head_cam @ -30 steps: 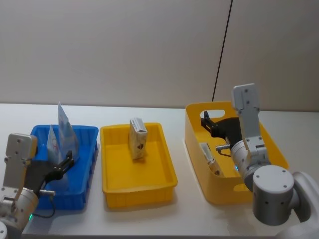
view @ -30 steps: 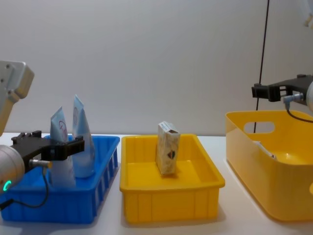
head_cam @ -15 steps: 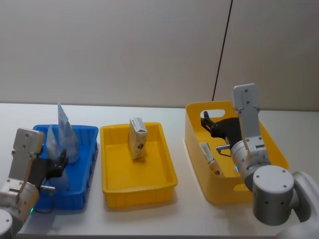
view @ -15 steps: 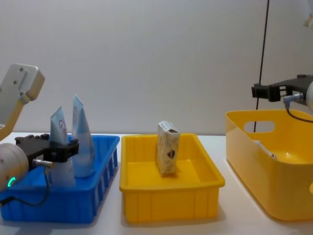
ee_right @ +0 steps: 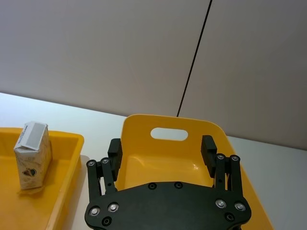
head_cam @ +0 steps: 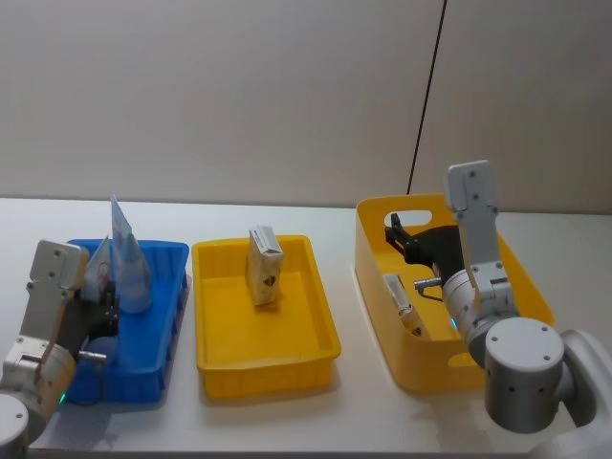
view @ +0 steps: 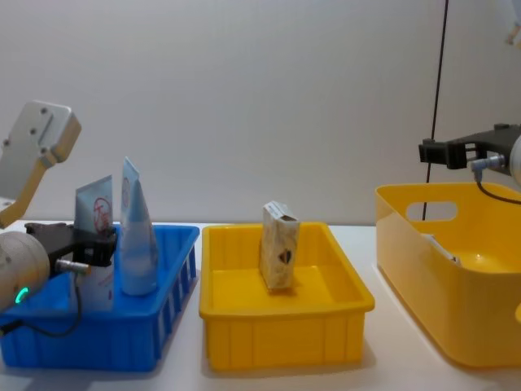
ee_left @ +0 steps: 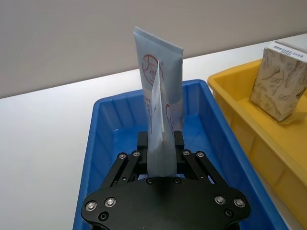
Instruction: Bimanual collaborative sorting of washing and personal care products
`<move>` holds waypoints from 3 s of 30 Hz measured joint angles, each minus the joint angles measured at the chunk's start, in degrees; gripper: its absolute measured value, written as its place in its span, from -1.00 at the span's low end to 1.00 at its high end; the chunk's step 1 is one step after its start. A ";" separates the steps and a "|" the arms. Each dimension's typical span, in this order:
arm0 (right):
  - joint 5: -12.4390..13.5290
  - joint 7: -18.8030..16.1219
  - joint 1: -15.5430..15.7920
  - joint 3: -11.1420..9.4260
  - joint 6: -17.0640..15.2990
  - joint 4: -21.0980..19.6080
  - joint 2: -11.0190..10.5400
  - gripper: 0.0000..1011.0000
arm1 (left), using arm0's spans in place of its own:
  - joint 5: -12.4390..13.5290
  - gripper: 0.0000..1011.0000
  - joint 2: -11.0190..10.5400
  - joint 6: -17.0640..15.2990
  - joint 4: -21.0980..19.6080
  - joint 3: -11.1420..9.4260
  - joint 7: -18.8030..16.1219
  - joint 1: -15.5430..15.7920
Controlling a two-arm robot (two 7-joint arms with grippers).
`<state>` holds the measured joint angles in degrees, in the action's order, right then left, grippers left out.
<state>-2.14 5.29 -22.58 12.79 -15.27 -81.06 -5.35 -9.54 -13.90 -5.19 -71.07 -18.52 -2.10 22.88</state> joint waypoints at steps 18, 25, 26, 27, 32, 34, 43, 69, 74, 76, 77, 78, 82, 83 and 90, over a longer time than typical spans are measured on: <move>0.00 0.00 0.00 0.00 0.00 0.00 0.00 0.99 | -0.03 -0.55 -2.07 -0.70 -10.26 -0.62 5.46 -1.66; 0.00 0.00 0.00 0.00 0.00 0.00 0.00 0.99 | -0.27 -0.55 -2.70 -1.67 -15.06 -1.02 7.63 -2.44; 0.00 0.00 0.00 0.00 0.00 0.00 0.00 0.99 | -0.27 -0.55 -2.70 -1.67 -15.06 -1.02 7.63 -2.44; 0.00 0.00 0.00 0.00 0.00 0.00 0.00 0.99 | -0.33 -0.55 -2.75 -1.81 -15.85 -1.13 7.99 -2.49; 0.00 0.00 0.00 0.00 0.00 0.00 0.00 0.99 | -0.45 -0.55 -2.81 -2.10 -17.75 -1.67 9.67 -2.38; 0.00 0.00 0.00 0.00 0.00 0.00 0.00 0.99 | -0.51 -0.55 -2.73 -2.19 -18.35 -2.10 10.60 -2.01; 0.00 0.00 0.00 0.00 0.00 0.00 0.00 0.99 | -0.93 -0.55 -1.26 -1.72 -17.65 -4.29 14.92 1.06; 0.00 -0.16 0.09 -0.02 -0.06 -0.20 -0.01 0.99 | -3.61 -0.55 5.06 0.74 -6.11 -10.39 26.25 11.56; 0.08 -0.86 0.56 -0.05 -0.33 -0.91 -0.26 0.99 | -3.81 -0.55 5.43 0.80 -5.38 -10.79 26.92 12.24; 0.15 -1.41 0.91 -0.07 -0.54 -1.39 -0.52 0.99 | -3.88 -0.55 5.56 0.82 -5.09 -10.95 27.18 12.51; 0.18 -1.62 1.04 -0.09 -0.61 -1.63 -0.61 0.99 | -3.90 -0.55 5.60 0.83 -5.00 -10.99 27.27 12.57; 0.22 -1.84 1.16 -0.09 -0.67 -1.81 -0.72 0.99 | -3.92 -0.55 5.64 0.83 -4.92 -11.04 27.34 12.65; 0.65 -3.41 1.99 -0.12 -1.16 -3.13 -1.52 0.99 | -3.98 -0.55 5.79 0.86 -4.59 -11.21 27.62 12.95; 0.92 -4.29 2.39 -0.14 -1.43 -3.79 -1.97 0.99 | -4.00 -0.55 5.83 0.87 -4.48 -11.27 27.72 13.04; 2.02 -8.19 3.95 -0.20 -2.47 -6.37 -3.99 0.98 | -4.08 -0.55 6.00 0.90 -4.15 -11.43 27.98 13.32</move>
<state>-0.12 -2.90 -18.63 12.59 -17.74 -87.43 -9.34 -13.62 -7.90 -4.29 -75.21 -29.96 25.87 36.20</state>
